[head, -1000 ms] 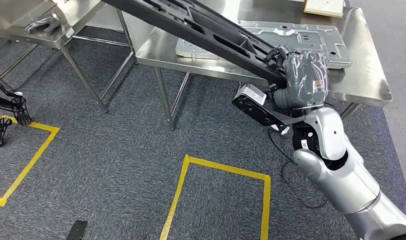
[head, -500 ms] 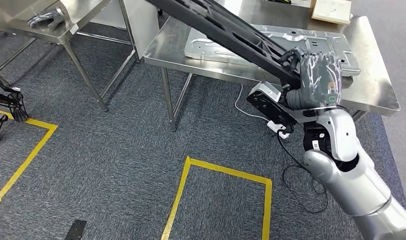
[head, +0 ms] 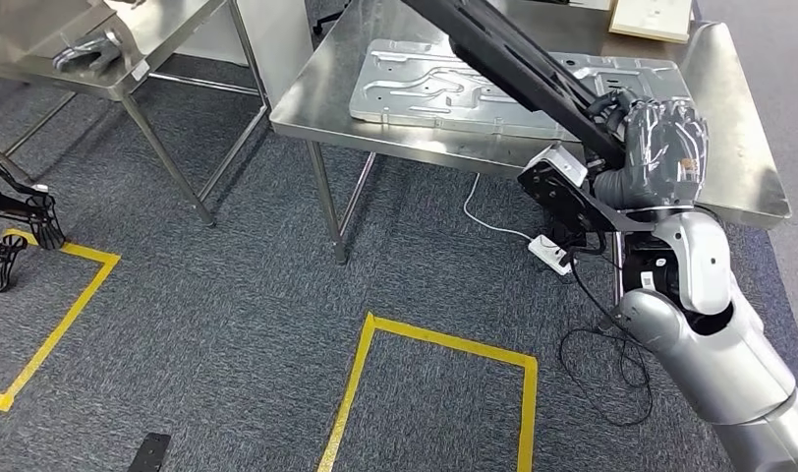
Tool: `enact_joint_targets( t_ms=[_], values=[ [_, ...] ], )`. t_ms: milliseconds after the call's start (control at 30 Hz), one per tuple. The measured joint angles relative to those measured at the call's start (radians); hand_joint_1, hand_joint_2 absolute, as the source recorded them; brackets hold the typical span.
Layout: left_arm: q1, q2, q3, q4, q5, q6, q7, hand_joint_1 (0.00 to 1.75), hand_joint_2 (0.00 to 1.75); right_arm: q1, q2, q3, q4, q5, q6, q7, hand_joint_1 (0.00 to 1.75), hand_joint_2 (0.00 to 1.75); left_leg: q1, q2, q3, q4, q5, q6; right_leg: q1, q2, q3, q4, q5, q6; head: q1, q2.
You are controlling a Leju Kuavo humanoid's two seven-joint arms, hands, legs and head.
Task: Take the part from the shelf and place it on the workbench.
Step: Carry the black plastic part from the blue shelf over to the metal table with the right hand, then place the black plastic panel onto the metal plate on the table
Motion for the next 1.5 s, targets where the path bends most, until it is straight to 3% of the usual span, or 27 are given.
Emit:
enact_joint_targets(
  t_ms=[33, 67, 133, 200, 300, 367, 467, 500, 533, 567, 633, 700, 867, 900, 967, 1033, 1067, 1100, 1133, 1200, 1267, 1367, 1433, 1500],
  values=[
    [0.001, 0.0, 0.0, 0.0, 0.0, 0.0, 0.0, 0.0, 1.75, 0.002, 0.0, -0.001, 0.0, 0.0, 0.0, 0.0, 1.75, 1.75, 0.0, 0.0, -0.015, 0.013, 0.011, -0.001, 0.0, 0.0, 0.002, 0.001, -0.003, -0.001, 0.0, 0.0],
    [0.001, 0.0, 0.0, 0.0, 0.0, 0.0, 0.0, 0.0, 1.75, 0.003, 0.0, -0.001, 0.0, 0.0, 0.0, 0.0, 1.75, 1.75, 0.0, 0.0, -0.01, -0.014, 0.041, 0.0, 0.001, 0.001, 0.006, 0.004, -0.007, 0.0, 0.0, 0.0],
    [0.001, 0.0, 0.0, 0.0, 0.0, 0.0, 0.0, 0.0, 1.75, 0.004, 0.0, -0.003, 0.0, 0.0, 0.0, 0.0, 1.75, 1.75, -0.001, 0.002, 0.041, -0.141, 0.119, 0.006, 0.001, 0.001, 0.014, 0.009, -0.018, 0.005, 0.0, 0.0],
    [0.0, 0.0, 0.0, 0.0, -0.001, 0.0, -0.003, 0.0, 1.75, 0.004, -0.001, -0.006, 0.0, 0.0, 0.0, 0.0, 1.75, 1.75, -0.005, 0.003, 0.084, -0.235, 0.151, 0.014, 0.005, 0.001, 0.017, 0.015, -0.028, 0.013, 0.0, 0.0],
    [0.0, 0.0, 0.0, 0.0, -0.003, 0.0, -0.007, 0.0, 1.75, 0.005, -0.004, -0.008, 0.0, -0.002, 0.0, 0.0, 1.75, 1.75, -0.006, 0.002, 0.096, -0.256, 0.146, 0.028, 0.007, 0.001, 0.018, 0.014, -0.035, 0.026, 0.001, 0.0],
    [0.0, 0.0, 0.0, 0.0, -0.004, 0.0, -0.009, 0.0, 1.75, 0.006, -0.007, -0.009, -0.001, -0.002, 0.001, 0.0, 1.75, 1.75, -0.002, 0.001, 0.106, -0.264, 0.146, 0.038, 0.005, 0.001, 0.008, 0.043, -0.055, 0.036, 0.002, 0.0],
    [-0.002, -0.001, 0.0, 0.0, -0.007, -0.002, -0.011, 0.0, 1.75, 0.009, -0.013, -0.01, -0.001, -0.002, 0.002, 0.001, 1.75, 1.75, 0.0, 0.001, 0.119, -0.269, 0.139, 0.05, 0.0, 0.001, -0.079, 0.212, -0.125, 0.048, 0.004, 0.0],
    [-0.002, -0.001, 0.0, 0.0, -0.008, -0.003, -0.011, 0.0, 1.75, 0.012, -0.013, -0.01, -0.001, -0.002, 0.002, 0.001, 1.75, 1.75, 0.0, 0.001, 0.122, -0.268, 0.136, 0.051, -0.002, 0.001, -0.111, 0.263, -0.135, 0.051, 0.004, 0.0],
    [-0.002, -0.002, 0.0, 0.0, -0.008, -0.004, -0.011, 0.0, 1.75, 0.015, -0.014, -0.01, -0.001, -0.003, 0.003, 0.002, 1.75, 1.75, 0.001, 0.001, 0.125, -0.267, 0.132, 0.051, -0.004, 0.001, -0.131, 0.285, -0.128, 0.053, 0.004, 0.0],
    [-0.001, -0.003, 0.0, 0.0, -0.009, -0.004, -0.011, 0.0, 1.75, 0.017, -0.015, -0.01, -0.001, -0.003, 0.004, 0.003, 1.75, 1.75, 0.001, 0.0, 0.129, -0.266, 0.128, 0.05, -0.006, 0.001, -0.131, 0.268, -0.102, 0.054, 0.004, 0.0],
    [-0.001, -0.005, 0.0, 0.0, -0.009, -0.006, -0.009, 0.0, 1.75, 0.018, -0.019, -0.011, -0.002, -0.002, 0.005, 0.006, 1.75, 1.75, 0.003, -0.002, 0.139, -0.263, 0.117, 0.044, -0.009, 0.001, -0.087, 0.148, -0.023, 0.052, 0.004, 0.0],
    [-0.003, -0.005, 0.0, 0.0, -0.009, -0.008, -0.008, 0.0, 1.75, 0.017, -0.022, -0.012, -0.003, 0.0, 0.008, 0.009, 1.75, 1.75, 0.0, -0.004, 0.143, -0.26, 0.108, 0.035, -0.006, 0.002, -0.042, 0.047, 0.015, 0.047, 0.004, 0.0],
    [-0.005, -0.007, 0.0, 0.0, -0.01, -0.008, -0.008, 0.0, 1.75, 0.019, -0.026, -0.015, -0.007, 0.0, 0.017, 0.015, 1.75, 1.75, 0.0, -0.002, 0.138, -0.247, 0.089, 0.008, -0.006, 0.005, -0.02, 0.012, 0.005, 0.023, 0.0, 0.0],
    [-0.005, -0.007, 0.0, 0.0, -0.01, -0.008, -0.008, 0.0, 1.75, 0.018, -0.027, -0.016, -0.007, 0.0, 0.019, 0.015, 1.75, 1.75, 0.0, -0.001, 0.122, -0.212, 0.071, 0.004, -0.007, 0.004, -0.015, 0.008, 0.004, 0.017, -0.001, 0.0],
    [-0.005, -0.007, 0.0, 0.0, -0.01, -0.008, -0.009, 0.0, 1.75, 0.019, -0.027, -0.016, -0.008, -0.001, 0.021, 0.015, 1.75, 1.75, 0.001, 0.001, 0.058, -0.094, 0.027, 0.0, -0.004, 0.003, -0.005, 0.007, -0.003, 0.007, -0.004, 0.0],
    [-0.003, -0.008, 0.0, 0.0, -0.01, -0.008, -0.008, 0.0, 1.75, 0.023, -0.027, -0.016, -0.008, -0.004, 0.022, 0.016, 1.75, 1.75, 0.001, 0.001, -0.002, -0.006, 0.018, 0.0, 0.0, 0.002, 0.003, 0.009, -0.011, 0.0, -0.004, 0.0],
    [-0.002, -0.009, 0.0, 0.0, -0.01, -0.008, -0.008, 0.0, 1.75, 0.025, -0.027, -0.016, -0.008, -0.006, 0.023, 0.017, 1.75, 1.75, 0.001, 0.001, -0.01, -0.01, 0.04, 0.001, 0.001, 0.002, 0.008, 0.01, -0.016, -0.001, -0.004, 0.0],
    [-0.002, -0.009, 0.0, 0.0, -0.01, -0.008, -0.008, 0.0, 1.75, 0.026, -0.027, -0.016, -0.008, -0.007, 0.023, 0.018, 1.75, 1.75, 0.001, 0.001, -0.001, -0.049, 0.075, 0.004, 0.003, 0.003, 0.013, 0.011, -0.021, 0.0, -0.004, 0.0],
    [-0.002, -0.009, 0.0, 0.0, -0.01, -0.008, -0.008, 0.0, 1.75, 0.027, -0.027, -0.016, -0.008, -0.007, 0.023, 0.018, 1.75, 1.75, 0.0, 0.001, 0.022, -0.113, 0.116, 0.009, 0.004, 0.003, 0.02, 0.012, -0.027, 0.001, -0.004, 0.0],
    [-0.003, -0.008, 0.0, 0.0, -0.01, -0.008, -0.008, 0.0, 1.75, 0.026, -0.027, -0.016, -0.008, -0.008, 0.023, 0.019, 1.75, 1.75, -0.007, 0.002, 0.069, -0.221, 0.16, 0.021, 0.008, 0.003, 0.029, 0.014, -0.037, 0.006, -0.003, 0.0],
    [-0.004, -0.008, 0.0, 0.0, -0.011, -0.009, -0.009, 0.0, 1.75, 0.026, -0.027, -0.016, -0.009, -0.01, 0.024, 0.019, 1.75, 1.75, -0.013, 0.002, 0.087, -0.254, 0.158, 0.029, 0.008, 0.004, 0.03, 0.012, -0.042, 0.015, -0.002, 0.0],
    [-0.003, -0.008, 0.0, 0.0, -0.012, -0.011, -0.009, 0.0, 1.75, 0.026, -0.029, -0.017, -0.01, -0.013, 0.025, 0.019, 1.75, 1.75, -0.007, 0.002, 0.102, -0.272, 0.157, 0.039, 0.007, 0.002, 0.031, 0.021, -0.055, 0.03, -0.001, 0.0],
    [-0.003, -0.009, 0.0, 0.0, -0.012, -0.012, -0.01, 0.0, 1.75, 0.025, -0.032, -0.018, -0.012, -0.014, 0.025, 0.019, 1.75, 1.75, -0.001, 0.002, 0.118, -0.282, 0.154, 0.047, 0.005, 0.002, -0.008, 0.101, -0.092, 0.039, 0.002, 0.0],
    [-0.004, -0.01, 0.0, 0.0, -0.012, -0.013, -0.011, 0.0, 1.75, 0.026, -0.033, -0.019, -0.012, -0.014, 0.025, 0.02, 1.75, 1.75, -0.001, 0.002, 0.127, -0.283, 0.145, 0.053, 0.0, 0.002, -0.082, 0.228, -0.132, 0.046, 0.004, 0.0]
  ],
)
